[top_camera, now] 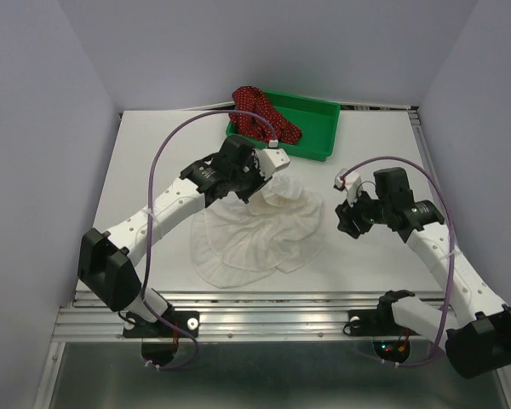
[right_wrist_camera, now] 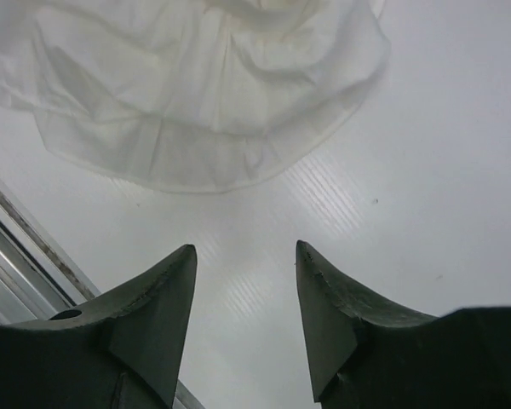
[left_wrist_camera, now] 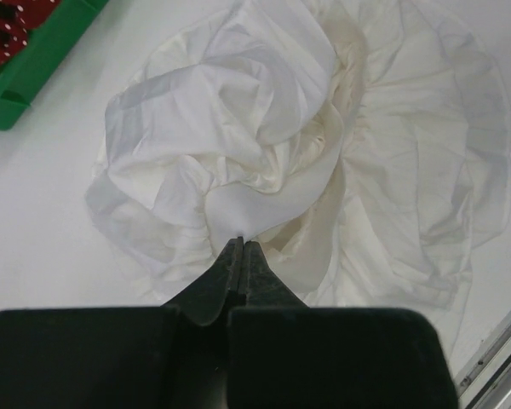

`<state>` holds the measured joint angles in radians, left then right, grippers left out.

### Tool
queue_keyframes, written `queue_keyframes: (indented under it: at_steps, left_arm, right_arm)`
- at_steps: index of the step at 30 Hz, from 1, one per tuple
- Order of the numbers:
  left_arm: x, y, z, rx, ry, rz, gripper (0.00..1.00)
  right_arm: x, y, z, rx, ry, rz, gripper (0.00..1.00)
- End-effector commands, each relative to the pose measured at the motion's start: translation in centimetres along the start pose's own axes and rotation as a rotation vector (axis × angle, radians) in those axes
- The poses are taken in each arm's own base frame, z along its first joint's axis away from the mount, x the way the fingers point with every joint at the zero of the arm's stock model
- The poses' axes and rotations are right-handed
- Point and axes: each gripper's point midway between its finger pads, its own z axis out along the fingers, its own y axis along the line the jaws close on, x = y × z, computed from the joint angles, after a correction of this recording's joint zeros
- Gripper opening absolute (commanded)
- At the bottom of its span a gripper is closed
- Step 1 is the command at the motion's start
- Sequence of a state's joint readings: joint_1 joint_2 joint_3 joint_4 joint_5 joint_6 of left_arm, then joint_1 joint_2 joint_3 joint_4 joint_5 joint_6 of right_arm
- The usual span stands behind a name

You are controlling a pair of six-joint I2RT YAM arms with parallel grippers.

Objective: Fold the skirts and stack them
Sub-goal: Flatten the skirt out

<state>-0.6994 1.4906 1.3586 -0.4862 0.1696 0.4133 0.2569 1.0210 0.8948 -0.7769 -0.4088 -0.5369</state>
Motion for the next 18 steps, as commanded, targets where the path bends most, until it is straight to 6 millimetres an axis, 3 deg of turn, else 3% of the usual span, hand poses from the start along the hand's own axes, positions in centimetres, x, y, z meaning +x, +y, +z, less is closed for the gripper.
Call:
queue_keyframes:
  at_steps: [1, 3, 7, 8, 13, 18]
  left_arm:
    - [-0.5, 0.1, -1.3, -0.029, -0.04, -0.038, 0.0]
    - [-0.5, 0.0, -1.2, -0.027, -0.039, -0.037, 0.0]
    - [-0.3, 0.2, -0.7, -0.026, -0.025, -0.046, 0.0]
    - [-0.1, 0.3, -0.4, -0.024, -0.017, -0.052, 0.0]
    - [-0.2, 1.1, 0.0, -0.017, -0.01, -0.08, 0.0]
    - [-0.2, 2.6, 0.5, -0.006, -0.011, -0.131, 0.0]
  right_arm:
    - [-6.5, 0.2, 0.0, -0.05, -0.235, 0.071, 0.55]
    - [-8.2, 0.3, 0.8, -0.081, -0.32, 0.115, 0.55]
    - [-9.2, -0.6, 3.1, -0.1, -0.382, 0.121, 0.55]
    - [-8.9, -0.6, 4.4, -0.118, -0.357, 0.129, 0.55]
    - [-10.7, -1.7, 6.5, -0.153, -0.357, 0.133, 0.56]
    - [-9.9, -2.1, 9.4, -0.164, -0.307, 0.101, 0.61]
